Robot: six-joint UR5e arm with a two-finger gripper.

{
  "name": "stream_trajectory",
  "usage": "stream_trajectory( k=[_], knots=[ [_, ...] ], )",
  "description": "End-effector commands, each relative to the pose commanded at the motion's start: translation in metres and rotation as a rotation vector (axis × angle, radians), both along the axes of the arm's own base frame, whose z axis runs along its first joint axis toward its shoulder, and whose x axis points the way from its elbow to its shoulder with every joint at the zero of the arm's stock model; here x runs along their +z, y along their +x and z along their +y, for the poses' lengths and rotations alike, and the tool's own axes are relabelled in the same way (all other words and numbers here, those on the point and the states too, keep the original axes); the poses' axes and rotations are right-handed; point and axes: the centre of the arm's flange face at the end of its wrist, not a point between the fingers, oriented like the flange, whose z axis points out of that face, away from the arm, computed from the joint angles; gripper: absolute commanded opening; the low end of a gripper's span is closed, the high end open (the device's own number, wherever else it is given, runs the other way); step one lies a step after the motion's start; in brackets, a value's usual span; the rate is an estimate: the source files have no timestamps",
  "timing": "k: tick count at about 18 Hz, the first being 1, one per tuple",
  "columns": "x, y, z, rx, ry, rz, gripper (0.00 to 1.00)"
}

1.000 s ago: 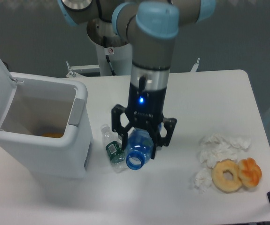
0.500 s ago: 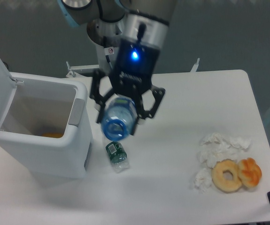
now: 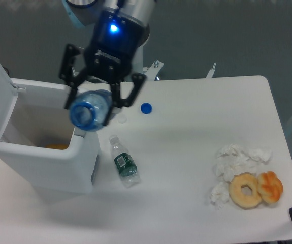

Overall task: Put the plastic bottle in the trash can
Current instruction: 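Lift the held bottle and carry it toward the white trash bin, then lower the bottle into the trash bin opening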

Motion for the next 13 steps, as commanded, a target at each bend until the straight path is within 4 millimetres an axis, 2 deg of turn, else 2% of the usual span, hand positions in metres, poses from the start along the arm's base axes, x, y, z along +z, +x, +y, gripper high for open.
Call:
stream_trajectory(
  k=[2,5,13],
  knots=[
    [-0.001,0.012,0.005,-0.021,-0.001,-0.001,0.75],
    [-0.004,0.018,0.006,-0.031,-0.005,-0.005,0.75],
    [-0.028,0.044,0.021,-0.089,-0.006,-0.006,0.75]
  ],
)
